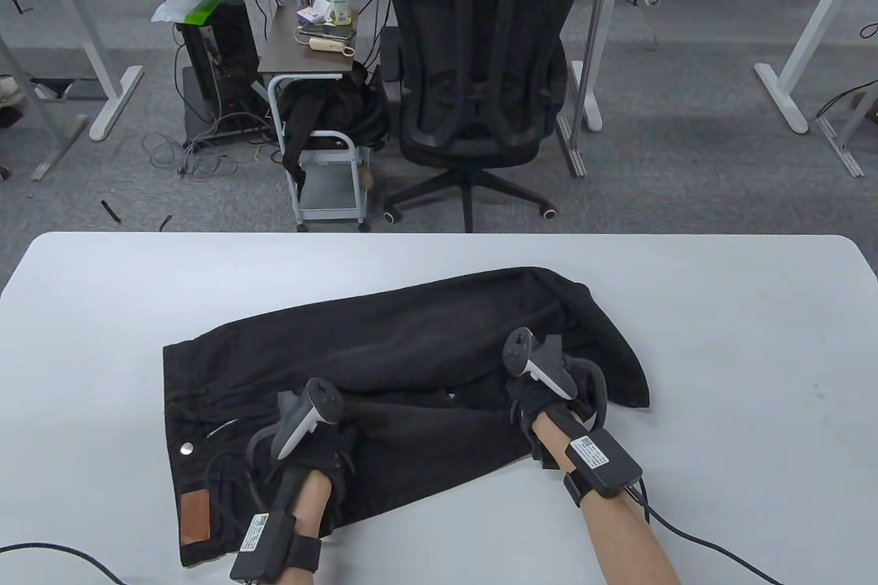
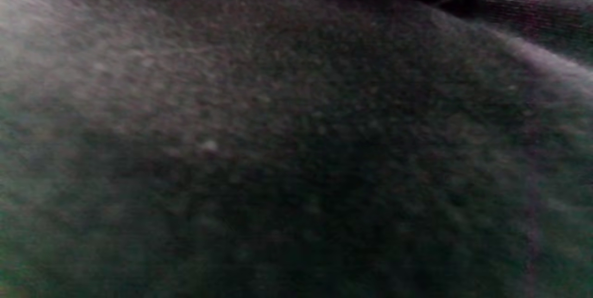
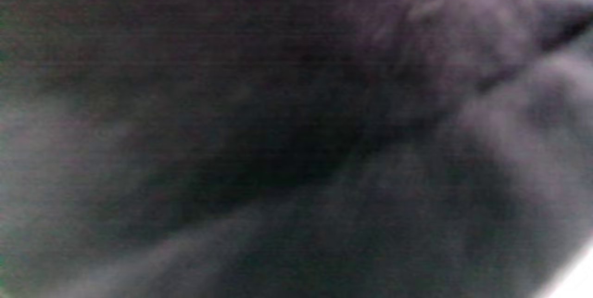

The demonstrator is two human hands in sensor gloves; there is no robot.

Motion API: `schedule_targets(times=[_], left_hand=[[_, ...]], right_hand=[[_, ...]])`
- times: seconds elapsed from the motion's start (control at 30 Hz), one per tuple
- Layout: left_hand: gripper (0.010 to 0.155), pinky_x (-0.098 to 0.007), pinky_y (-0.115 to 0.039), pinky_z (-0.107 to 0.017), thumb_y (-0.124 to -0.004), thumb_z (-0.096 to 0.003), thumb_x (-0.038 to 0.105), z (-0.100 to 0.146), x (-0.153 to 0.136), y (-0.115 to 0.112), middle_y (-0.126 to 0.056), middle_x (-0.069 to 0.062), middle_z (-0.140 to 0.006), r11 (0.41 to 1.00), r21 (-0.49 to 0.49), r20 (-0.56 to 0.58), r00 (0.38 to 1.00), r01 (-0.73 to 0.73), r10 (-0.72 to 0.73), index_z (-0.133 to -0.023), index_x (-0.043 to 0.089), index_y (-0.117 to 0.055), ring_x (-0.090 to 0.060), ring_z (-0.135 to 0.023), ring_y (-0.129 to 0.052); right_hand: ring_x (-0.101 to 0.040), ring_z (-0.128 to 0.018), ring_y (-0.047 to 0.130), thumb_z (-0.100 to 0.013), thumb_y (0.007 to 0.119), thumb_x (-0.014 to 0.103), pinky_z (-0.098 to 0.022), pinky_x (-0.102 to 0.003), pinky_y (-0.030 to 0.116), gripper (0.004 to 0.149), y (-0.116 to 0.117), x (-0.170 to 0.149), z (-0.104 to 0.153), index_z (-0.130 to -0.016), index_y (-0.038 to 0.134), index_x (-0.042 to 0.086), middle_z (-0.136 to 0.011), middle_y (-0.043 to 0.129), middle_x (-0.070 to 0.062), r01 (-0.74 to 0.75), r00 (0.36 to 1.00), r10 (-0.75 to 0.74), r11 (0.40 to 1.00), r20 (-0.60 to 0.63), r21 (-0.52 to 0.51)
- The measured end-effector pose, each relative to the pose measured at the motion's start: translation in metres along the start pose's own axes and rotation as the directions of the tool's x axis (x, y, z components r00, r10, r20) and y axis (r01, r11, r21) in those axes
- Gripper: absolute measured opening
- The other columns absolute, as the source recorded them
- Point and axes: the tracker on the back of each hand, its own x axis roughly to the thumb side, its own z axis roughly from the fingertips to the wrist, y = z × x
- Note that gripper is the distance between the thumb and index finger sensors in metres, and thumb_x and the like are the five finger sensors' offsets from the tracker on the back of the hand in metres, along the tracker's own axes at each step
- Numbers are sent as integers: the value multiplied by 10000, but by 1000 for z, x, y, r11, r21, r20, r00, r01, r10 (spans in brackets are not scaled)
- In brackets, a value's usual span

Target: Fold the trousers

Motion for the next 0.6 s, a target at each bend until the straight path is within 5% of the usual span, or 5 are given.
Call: schedule_targets(times=[0.1,0.37,0.5,0.6], left_hand=[[747,-653,-312,-772,-621,-524,589,-1,-1,-1,-66,1,-1228,1000,-4,4,1000,-5,5,-1098,329,-221,-367,-1114,-52],[734,-654,-318,-771,-616,-523,585,-1,0,-3,-73,-4,-1229,1000,2,6,1000,7,-7,-1096,323,-238,-373,-1115,-61],[745,-653,-319,-771,-617,-523,589,-1,0,-3,-70,-1,-1229,1000,-1,7,1000,8,-8,-1097,328,-220,-370,-1115,-59],[745,-652,-319,-771,-621,-523,590,-2,-1,-3,-73,1,-1229,1000,-4,8,1000,4,-4,-1097,333,-221,-367,-1116,-60]], right_hand=[[-444,-986,567,-436,749,574,-711,-599,509,835,7,-2,-3,-1085,419,165,-1092,521,-168,32,999,-32,999,-23,10],[-311,-673,860,-416,850,410,-576,-518,686,693,4,11,7,-1009,632,124,-796,842,-92,0,999,4,992,37,-122],[-296,-636,886,-420,871,360,-556,-506,712,637,-9,2,14,-991,688,145,-763,875,-84,35,995,-19,987,99,-156],[-302,-639,866,-430,868,332,-564,-513,691,595,-33,-7,28,-982,721,166,-764,864,-92,77,989,-35,952,145,-297]])
